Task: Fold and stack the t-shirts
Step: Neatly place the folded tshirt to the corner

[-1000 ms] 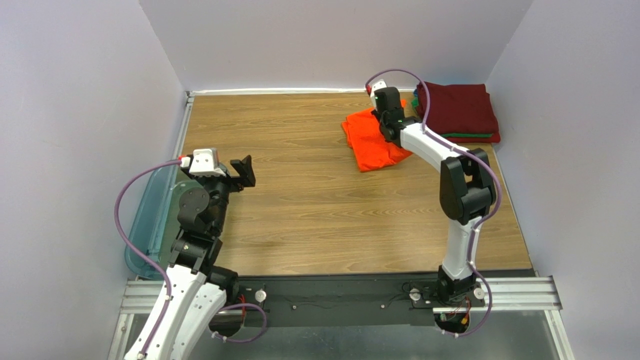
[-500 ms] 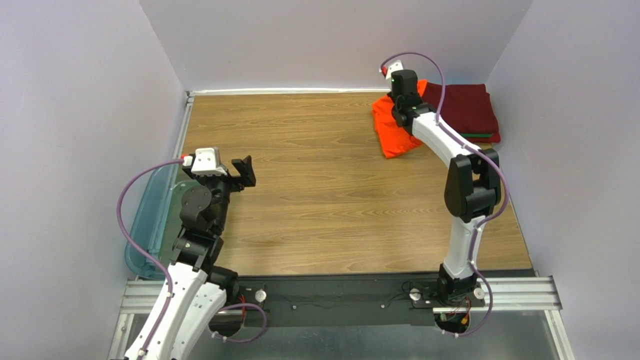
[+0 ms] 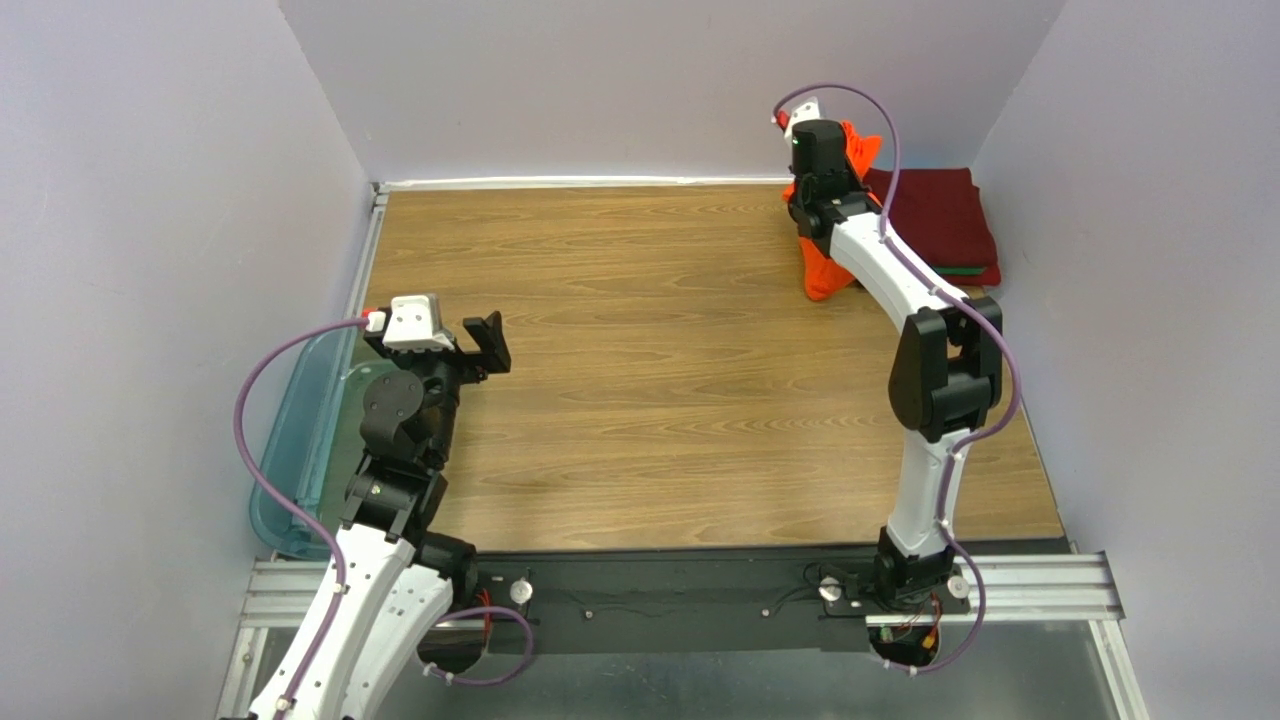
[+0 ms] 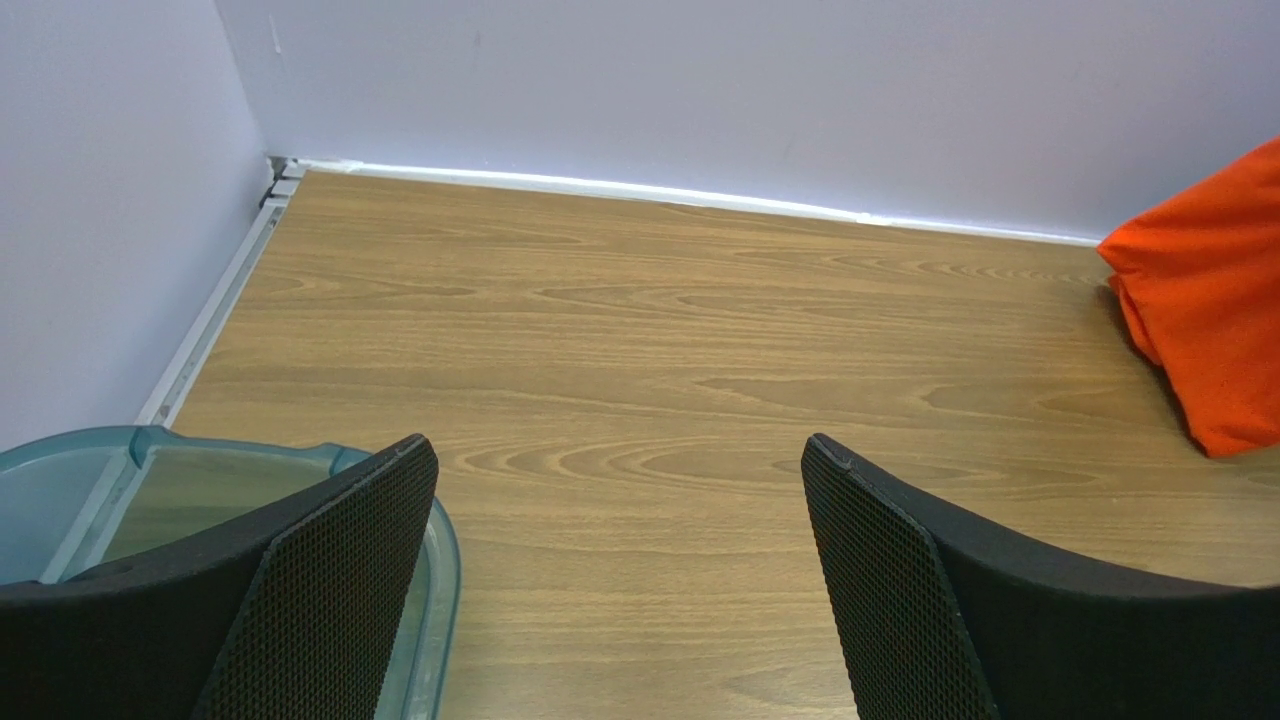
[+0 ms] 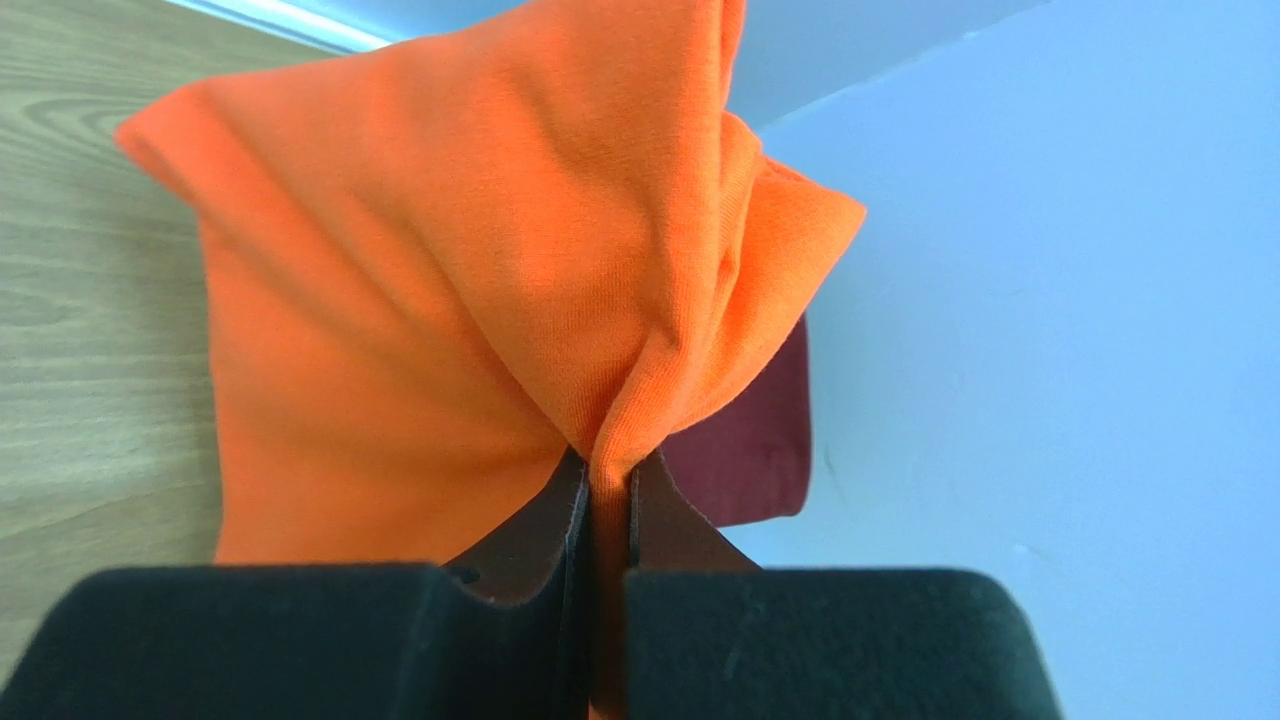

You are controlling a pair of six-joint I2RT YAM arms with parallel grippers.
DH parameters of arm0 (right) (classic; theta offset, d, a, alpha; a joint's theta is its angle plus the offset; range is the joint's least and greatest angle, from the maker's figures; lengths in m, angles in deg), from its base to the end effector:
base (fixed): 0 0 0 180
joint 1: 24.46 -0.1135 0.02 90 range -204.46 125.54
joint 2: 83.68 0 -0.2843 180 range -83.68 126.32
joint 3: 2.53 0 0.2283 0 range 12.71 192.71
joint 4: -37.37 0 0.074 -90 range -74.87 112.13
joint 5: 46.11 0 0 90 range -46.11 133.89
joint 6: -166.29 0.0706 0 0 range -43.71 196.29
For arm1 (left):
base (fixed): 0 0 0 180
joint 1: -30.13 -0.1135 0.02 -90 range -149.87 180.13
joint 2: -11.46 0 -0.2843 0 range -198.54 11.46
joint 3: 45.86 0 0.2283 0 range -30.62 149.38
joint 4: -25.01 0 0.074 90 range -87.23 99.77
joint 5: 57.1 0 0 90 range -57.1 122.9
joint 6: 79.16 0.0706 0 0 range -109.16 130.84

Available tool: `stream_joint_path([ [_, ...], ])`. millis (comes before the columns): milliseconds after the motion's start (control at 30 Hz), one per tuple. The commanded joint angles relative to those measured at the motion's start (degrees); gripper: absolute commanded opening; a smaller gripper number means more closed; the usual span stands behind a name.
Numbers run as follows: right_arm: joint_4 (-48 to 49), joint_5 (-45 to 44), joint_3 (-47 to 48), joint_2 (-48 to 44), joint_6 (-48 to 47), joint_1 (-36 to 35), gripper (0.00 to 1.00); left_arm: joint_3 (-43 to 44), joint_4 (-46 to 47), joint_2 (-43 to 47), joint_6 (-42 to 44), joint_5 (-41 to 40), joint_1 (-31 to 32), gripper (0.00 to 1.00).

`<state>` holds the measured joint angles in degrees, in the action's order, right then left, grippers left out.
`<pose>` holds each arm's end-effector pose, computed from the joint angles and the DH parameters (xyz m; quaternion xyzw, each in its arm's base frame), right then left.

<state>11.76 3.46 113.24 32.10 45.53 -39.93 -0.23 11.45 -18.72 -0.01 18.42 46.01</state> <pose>0.4817 0.0858 0.3142 -0.1425 0.8027 -0.3563 0.4566 0.1362 -0.0204 0.3219 -0.0602 0.6931 -0.0795 0.7139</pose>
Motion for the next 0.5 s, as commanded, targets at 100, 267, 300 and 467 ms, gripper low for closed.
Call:
stream_joint_path([
  [100,0.88,-3.17,3.27,-1.18,-3.34,0.35,0.01,-0.51,1.58,0.2,0.74,-1.43,0.2,0.98],
  [267,0.97,-3.17,4.58,-1.97,-4.3,0.43,0.01,-0.51,1.58,0.2,0.83,-1.69,0.2,0.98],
  [300,0.88,-3.26,5.46,-2.06,-4.48,0.43,0.01,-0.42,1.58,0.29,0.75,-1.69,0.2,0.98],
  [467,0.88,-3.52,6.87,-2.85,-5.53,0.35,0.01,-0.42,1.58,0.38,0.74,-2.22,0.2,0.98],
])
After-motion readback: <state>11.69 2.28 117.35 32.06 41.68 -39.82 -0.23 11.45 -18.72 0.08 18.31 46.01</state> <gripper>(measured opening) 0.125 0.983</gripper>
